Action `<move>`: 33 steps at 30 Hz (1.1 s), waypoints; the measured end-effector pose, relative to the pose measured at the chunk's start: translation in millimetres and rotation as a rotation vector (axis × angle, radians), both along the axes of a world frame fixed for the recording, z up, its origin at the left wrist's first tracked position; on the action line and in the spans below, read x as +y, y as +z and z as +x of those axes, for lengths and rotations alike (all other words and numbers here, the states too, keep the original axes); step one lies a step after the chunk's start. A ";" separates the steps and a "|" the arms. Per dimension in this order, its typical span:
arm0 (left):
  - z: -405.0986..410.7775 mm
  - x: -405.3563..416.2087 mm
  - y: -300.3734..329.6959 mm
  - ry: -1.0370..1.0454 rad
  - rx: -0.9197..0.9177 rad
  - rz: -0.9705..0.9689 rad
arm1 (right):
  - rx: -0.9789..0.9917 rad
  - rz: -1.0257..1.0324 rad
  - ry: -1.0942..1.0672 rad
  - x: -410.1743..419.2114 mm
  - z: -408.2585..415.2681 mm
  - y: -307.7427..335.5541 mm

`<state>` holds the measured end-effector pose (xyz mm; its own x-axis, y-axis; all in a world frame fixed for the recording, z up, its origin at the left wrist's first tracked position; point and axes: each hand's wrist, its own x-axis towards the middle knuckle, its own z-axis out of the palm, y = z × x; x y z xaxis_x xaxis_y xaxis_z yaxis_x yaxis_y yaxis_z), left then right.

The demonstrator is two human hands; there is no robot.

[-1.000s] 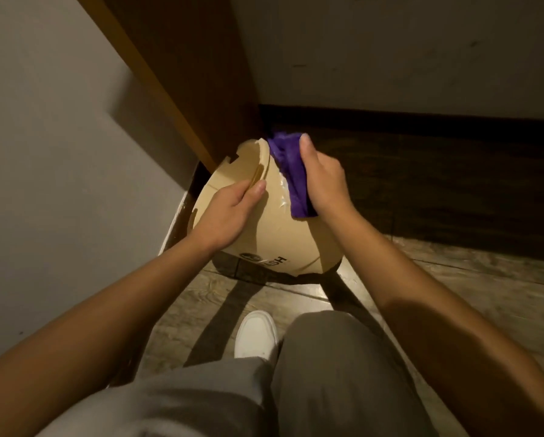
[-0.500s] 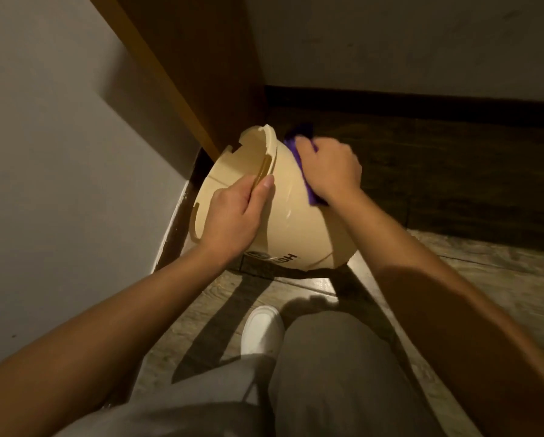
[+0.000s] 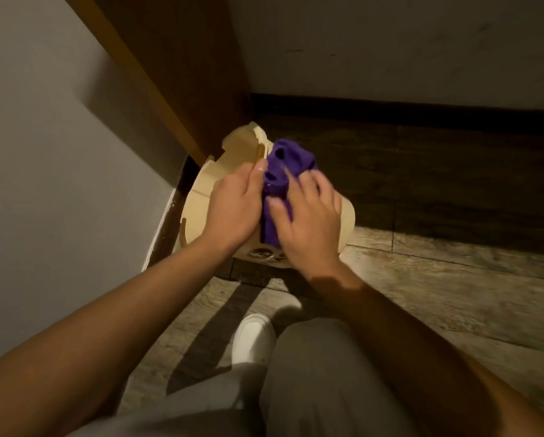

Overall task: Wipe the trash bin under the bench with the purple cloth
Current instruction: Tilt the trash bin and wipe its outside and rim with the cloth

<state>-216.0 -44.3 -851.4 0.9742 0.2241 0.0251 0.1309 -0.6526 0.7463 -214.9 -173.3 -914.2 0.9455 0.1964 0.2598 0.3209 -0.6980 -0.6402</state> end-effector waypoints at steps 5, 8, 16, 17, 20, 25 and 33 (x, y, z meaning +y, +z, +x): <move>-11.5 -0.4 -6.0 0.035 0.020 0.010 | 0.574 0.217 -0.317 -15.5 97.4 -18.3; -10.6 -0.7 -4.6 0.008 0.041 0.002 | 0.716 0.345 -0.313 -36.9 91.7 -26.7; 20.9 -15.6 5.2 -0.051 0.045 -0.030 | 0.082 0.279 -0.128 11.5 19.0 -1.1; 22.2 -14.2 6.9 -0.048 0.055 -0.043 | 0.100 0.267 -0.150 13.9 24.6 -1.2; 24.5 -7.8 9.6 -0.031 0.112 -0.088 | 0.232 0.278 -0.278 -6.7 49.0 -19.0; 31.7 -3.5 16.1 0.011 0.145 -0.142 | 0.589 0.261 -0.458 -61.3 52.2 -67.2; 46.0 29.9 18.8 -0.234 0.215 0.108 | 0.495 0.305 -0.477 -86.6 62.0 -59.3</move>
